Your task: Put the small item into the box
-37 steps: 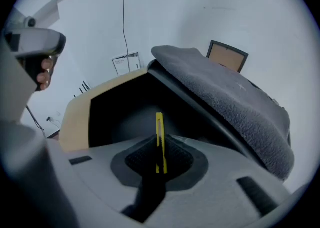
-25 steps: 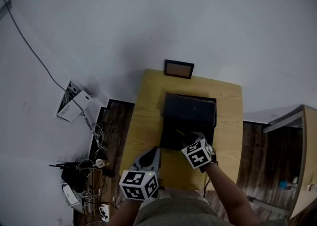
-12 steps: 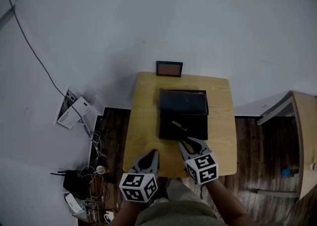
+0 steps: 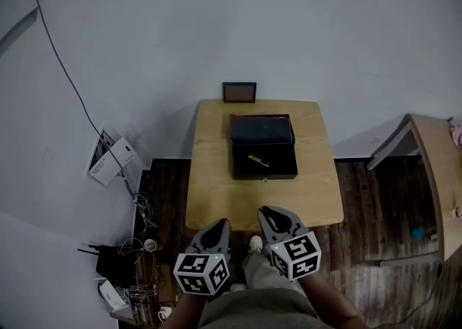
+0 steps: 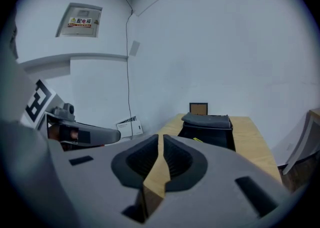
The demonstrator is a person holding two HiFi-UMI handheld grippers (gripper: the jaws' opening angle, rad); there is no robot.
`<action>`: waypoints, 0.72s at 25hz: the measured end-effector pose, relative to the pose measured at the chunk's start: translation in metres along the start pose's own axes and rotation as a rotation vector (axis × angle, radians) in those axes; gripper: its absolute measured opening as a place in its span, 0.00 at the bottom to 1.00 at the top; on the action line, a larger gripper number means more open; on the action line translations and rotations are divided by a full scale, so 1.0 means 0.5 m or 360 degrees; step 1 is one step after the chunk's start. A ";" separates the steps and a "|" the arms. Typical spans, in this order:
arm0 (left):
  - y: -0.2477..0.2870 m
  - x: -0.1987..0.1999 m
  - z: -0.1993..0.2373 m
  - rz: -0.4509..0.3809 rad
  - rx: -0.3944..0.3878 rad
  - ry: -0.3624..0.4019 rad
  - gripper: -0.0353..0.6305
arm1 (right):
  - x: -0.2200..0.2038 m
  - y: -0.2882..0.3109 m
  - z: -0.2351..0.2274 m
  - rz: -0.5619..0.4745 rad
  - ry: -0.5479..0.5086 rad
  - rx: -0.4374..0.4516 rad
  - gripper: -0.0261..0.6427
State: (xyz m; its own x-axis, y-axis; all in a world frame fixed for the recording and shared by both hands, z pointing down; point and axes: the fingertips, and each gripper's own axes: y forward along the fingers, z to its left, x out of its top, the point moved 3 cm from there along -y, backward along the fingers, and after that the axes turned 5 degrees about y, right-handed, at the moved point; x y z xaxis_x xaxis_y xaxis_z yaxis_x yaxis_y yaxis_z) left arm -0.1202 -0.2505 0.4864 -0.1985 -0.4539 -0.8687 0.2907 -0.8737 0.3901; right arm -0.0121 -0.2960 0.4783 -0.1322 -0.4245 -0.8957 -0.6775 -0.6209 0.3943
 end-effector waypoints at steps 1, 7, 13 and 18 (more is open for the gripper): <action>-0.019 -0.008 -0.005 -0.0004 -0.0003 0.0002 0.06 | -0.005 -0.017 0.013 -0.0014 0.0002 -0.0005 0.08; -0.118 -0.048 -0.028 -0.0046 -0.0002 -0.0009 0.06 | -0.041 -0.100 0.087 -0.0049 0.0027 0.0015 0.05; -0.195 -0.080 -0.047 -0.0086 -0.0005 -0.0011 0.06 | -0.060 -0.171 0.155 -0.0124 0.0014 0.0041 0.04; -0.239 -0.105 -0.047 -0.0094 0.0000 -0.0020 0.06 | -0.072 -0.200 0.193 -0.0154 0.0005 0.0043 0.04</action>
State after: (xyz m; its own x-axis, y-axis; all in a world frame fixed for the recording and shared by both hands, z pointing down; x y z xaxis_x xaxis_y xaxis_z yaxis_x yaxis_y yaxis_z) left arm -0.1226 -0.1182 0.4783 -0.2273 -0.4037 -0.8862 0.2780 -0.8991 0.3383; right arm -0.0092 -0.1549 0.4514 -0.0630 -0.3658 -0.9285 -0.7063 -0.6410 0.3005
